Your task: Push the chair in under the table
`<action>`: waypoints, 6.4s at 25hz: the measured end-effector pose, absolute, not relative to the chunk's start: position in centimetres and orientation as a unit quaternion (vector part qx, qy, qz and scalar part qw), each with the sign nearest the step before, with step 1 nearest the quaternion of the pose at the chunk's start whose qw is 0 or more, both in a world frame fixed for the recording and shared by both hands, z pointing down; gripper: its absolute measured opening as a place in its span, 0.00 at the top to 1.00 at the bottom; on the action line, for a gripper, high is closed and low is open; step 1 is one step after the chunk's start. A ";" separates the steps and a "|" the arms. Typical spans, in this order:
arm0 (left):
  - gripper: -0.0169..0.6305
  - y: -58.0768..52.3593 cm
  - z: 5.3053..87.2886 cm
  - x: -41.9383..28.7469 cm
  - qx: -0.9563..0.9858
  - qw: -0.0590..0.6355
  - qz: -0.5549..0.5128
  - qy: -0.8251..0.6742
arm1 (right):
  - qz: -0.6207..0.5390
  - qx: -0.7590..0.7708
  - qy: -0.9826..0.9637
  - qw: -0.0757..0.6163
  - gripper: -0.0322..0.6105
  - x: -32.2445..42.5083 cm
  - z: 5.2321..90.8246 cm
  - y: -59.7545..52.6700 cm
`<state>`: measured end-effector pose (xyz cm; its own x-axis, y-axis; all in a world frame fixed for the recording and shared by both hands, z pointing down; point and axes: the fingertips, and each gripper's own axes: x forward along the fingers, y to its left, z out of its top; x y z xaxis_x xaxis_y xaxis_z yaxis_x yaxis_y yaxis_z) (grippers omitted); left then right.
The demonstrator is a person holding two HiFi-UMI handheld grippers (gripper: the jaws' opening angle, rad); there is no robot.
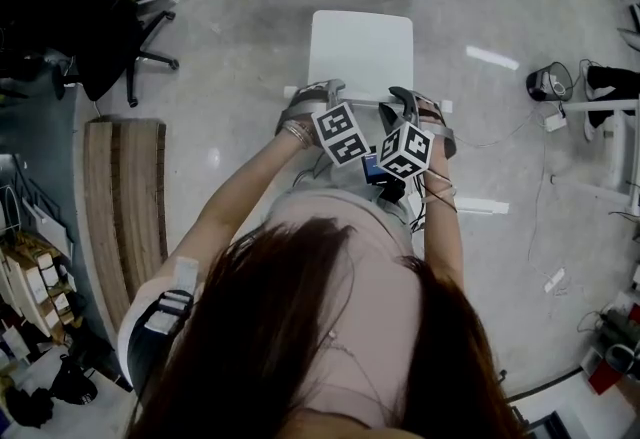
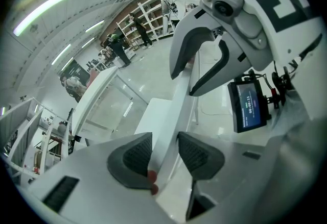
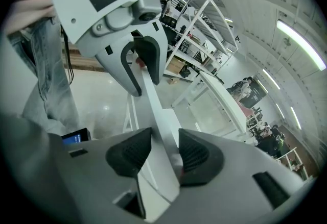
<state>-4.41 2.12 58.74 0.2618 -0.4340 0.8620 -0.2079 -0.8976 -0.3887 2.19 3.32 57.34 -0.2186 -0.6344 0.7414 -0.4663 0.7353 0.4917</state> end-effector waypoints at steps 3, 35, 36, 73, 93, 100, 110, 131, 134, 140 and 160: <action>0.72 1.1 58.9 -4.1 -0.787 0.097 -0.574 0.204 | -0.086 0.353 -0.778 0.513 0.68 2.5 57.4 2.4; 0.71 -10.9 59.0 1.3 -0.773 0.093 -0.582 0.233 | -0.128 0.335 -0.788 0.501 0.68 7.8 57.2 -9.7; 0.71 -11.2 59.0 1.4 -0.773 0.094 -0.582 0.234 | -0.129 0.335 -0.788 0.500 0.68 8.0 57.2 -10.0; 0.70 -21.7 59.2 3.1 -0.772 0.098 -0.584 0.232 | -0.146 0.339 -0.787 0.494 0.68 9.5 57.2 -20.4; 0.70 -27.3 59.1 5.1 -0.772 0.103 -0.586 0.225 | -0.135 0.343 -0.786 0.497 0.68 11.6 57.2 -26.0; 0.70 -29.5 59.1 5.4 -0.772 0.102 -0.588 0.220 | -0.130 0.341 -0.786 0.499 0.68 11.8 57.2 -28.2; 0.70 -32.4 59.4 5.9 -0.769 0.099 -0.594 0.215 | -0.129 0.340 -0.786 0.499 0.68 12.4 57.4 -31.1; 0.70 -39.1 59.3 7.7 -0.770 0.111 -0.589 0.219 | -0.117 0.344 -0.785 0.502 0.68 14.2 57.3 -37.9; 0.70 -40.1 59.2 7.8 -0.770 0.104 -0.592 0.215 | -0.116 0.340 -0.785 0.504 0.68 14.3 57.2 -38.8; 0.70 -41.1 59.2 7.7 -0.771 0.124 -0.587 0.215 | -0.124 0.342 -0.784 0.503 0.68 14.2 57.2 -39.8; 0.70 -46.3 59.2 8.1 -0.772 0.133 -0.584 0.213 | -0.124 0.351 -0.781 0.501 0.68 14.5 57.2 -44.7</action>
